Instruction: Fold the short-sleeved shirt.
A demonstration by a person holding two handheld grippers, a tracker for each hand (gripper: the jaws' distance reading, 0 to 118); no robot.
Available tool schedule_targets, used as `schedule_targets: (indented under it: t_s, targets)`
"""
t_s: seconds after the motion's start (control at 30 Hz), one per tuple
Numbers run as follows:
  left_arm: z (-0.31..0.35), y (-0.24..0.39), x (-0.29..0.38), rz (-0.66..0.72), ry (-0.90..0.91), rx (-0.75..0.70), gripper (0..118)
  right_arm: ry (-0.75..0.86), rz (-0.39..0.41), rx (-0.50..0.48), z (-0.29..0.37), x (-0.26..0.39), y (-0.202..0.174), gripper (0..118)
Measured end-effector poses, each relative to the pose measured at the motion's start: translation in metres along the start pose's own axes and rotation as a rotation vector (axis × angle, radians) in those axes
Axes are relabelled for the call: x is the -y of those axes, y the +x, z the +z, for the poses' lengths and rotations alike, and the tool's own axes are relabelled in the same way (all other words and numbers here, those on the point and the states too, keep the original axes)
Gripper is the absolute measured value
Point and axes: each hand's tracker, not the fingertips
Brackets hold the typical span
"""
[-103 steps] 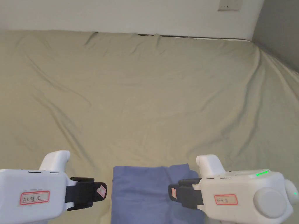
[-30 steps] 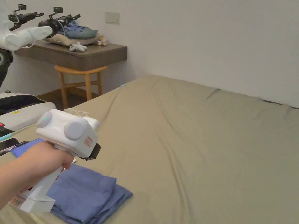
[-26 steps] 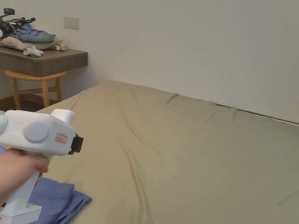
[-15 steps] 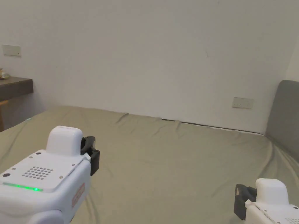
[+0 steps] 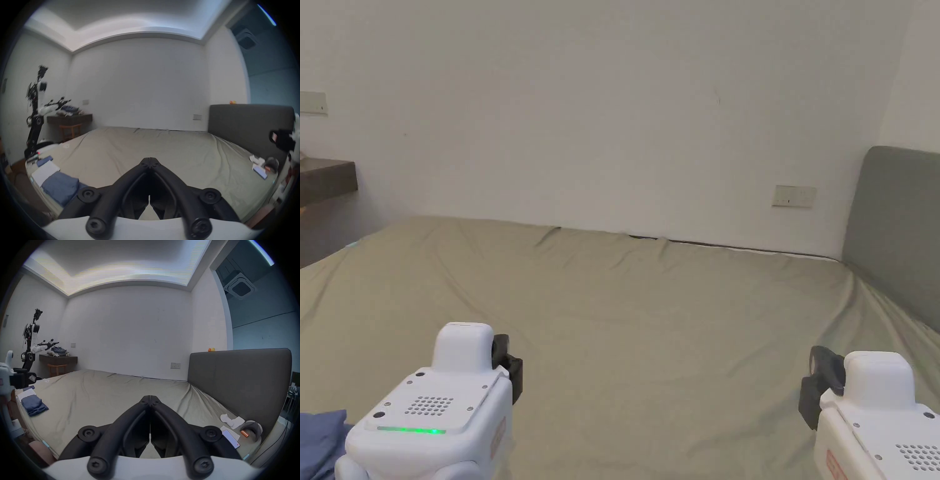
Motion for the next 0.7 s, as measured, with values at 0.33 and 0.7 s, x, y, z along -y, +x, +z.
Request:
schedule_targets:
  t_s: [0.33,0.7]
  targets:
    - [0.006,-0.004,0.006,-0.038,0.026,0.036,0,-0.006,0.104,-0.002,0.016,0.007,-0.017,2]
    - [0.012,0.0,0.016,-0.034,0.014,0.001,9,-0.09,0.044,0.066,-0.002,0.025,-0.014,3]
